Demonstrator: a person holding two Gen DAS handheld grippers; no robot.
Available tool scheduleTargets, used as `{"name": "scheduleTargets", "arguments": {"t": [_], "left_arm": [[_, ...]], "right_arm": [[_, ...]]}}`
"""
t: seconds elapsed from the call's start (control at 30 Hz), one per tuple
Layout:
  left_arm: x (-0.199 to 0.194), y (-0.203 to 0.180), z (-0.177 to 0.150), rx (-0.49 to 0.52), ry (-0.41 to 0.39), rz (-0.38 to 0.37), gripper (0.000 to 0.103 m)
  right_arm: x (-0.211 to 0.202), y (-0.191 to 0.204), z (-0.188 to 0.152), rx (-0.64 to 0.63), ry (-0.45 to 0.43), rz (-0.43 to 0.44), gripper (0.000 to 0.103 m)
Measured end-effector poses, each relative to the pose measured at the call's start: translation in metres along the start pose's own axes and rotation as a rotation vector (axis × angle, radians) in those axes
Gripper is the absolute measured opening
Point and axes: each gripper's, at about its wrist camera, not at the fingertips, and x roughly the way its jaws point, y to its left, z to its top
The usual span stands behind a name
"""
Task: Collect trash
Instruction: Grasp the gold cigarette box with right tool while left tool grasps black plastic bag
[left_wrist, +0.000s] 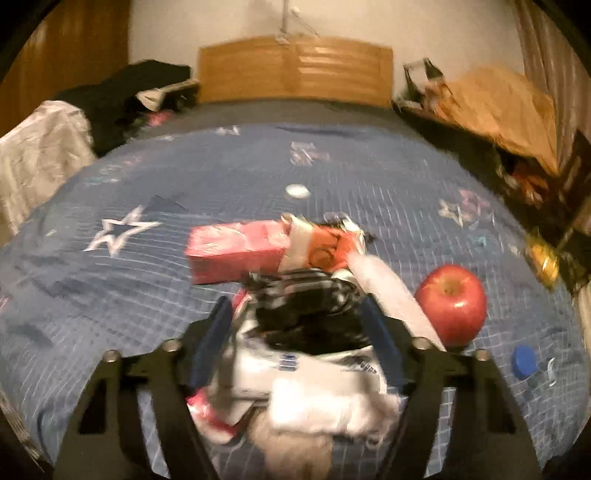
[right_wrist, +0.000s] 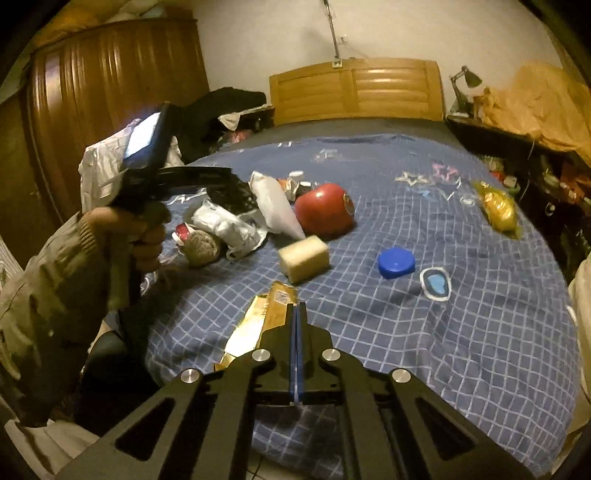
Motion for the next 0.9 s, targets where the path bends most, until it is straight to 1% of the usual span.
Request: {"name": "scheduleTargets", "arguments": {"t": [0.07, 0.1, 0.13, 0.17, 0.2, 0.23, 0.27, 0.33, 0.37, 0.43, 0.47, 0.5, 0.6, 0.67, 0.77, 0.9], "left_arm": [[0.008, -0.001, 0.000, 0.001, 0.004, 0.001, 0.052], [0.007, -0.003, 0.000, 0.009, -0.005, 0.006, 0.051], [0.005, -0.005, 0.000, 0.019, -0.013, 0.005, 0.051], [0.004, -0.007, -0.001, 0.031, -0.017, 0.008, 0.049], [0.003, -0.008, -0.002, 0.043, -0.019, 0.013, 0.048], [0.004, -0.008, -0.002, 0.051, -0.019, 0.016, 0.047], [0.004, -0.009, -0.003, 0.059, -0.018, 0.018, 0.045], [0.003, -0.007, -0.004, 0.061, -0.021, 0.009, 0.041], [0.002, -0.005, -0.004, 0.050, -0.023, -0.008, 0.038], [-0.001, 0.001, -0.002, 0.028, -0.029, -0.032, 0.036], [-0.004, 0.005, -0.002, 0.014, -0.037, -0.046, 0.034], [-0.006, 0.007, -0.001, 0.006, -0.043, -0.054, 0.034], [-0.017, 0.015, -0.003, -0.025, -0.076, -0.084, 0.033], [-0.029, 0.021, -0.002, -0.050, -0.104, -0.098, 0.033], [-0.050, 0.029, 0.002, -0.089, -0.153, -0.117, 0.033], [-0.078, 0.036, 0.007, -0.114, -0.207, -0.145, 0.033]], "right_arm": [[-0.009, 0.003, 0.001, 0.007, -0.016, 0.064, 0.002], [-0.014, 0.009, 0.003, -0.010, -0.018, 0.089, 0.006], [-0.016, 0.014, 0.004, -0.024, -0.011, 0.088, 0.016], [-0.016, 0.017, 0.004, -0.031, -0.005, 0.080, 0.052], [-0.014, 0.021, 0.004, -0.023, -0.001, 0.076, 0.082], [-0.010, 0.024, 0.002, -0.014, 0.007, 0.083, 0.085], [-0.005, 0.028, 0.001, -0.016, 0.024, 0.089, 0.085], [0.010, 0.036, -0.002, -0.037, 0.071, 0.039, 0.085], [0.017, 0.038, -0.003, -0.040, 0.090, 0.023, 0.085], [0.035, 0.035, -0.005, -0.010, 0.145, 0.016, 0.069], [0.042, 0.031, -0.007, 0.008, 0.172, 0.015, 0.052], [0.044, 0.027, -0.008, 0.042, 0.171, 0.035, 0.052], [0.040, 0.022, -0.008, 0.069, 0.147, 0.061, 0.049], [0.032, 0.018, -0.006, 0.094, 0.115, 0.087, 0.048], [0.022, 0.015, -0.005, 0.107, 0.076, 0.098, 0.048], [0.004, 0.014, 0.001, 0.116, 0.021, 0.108, 0.048]]}}
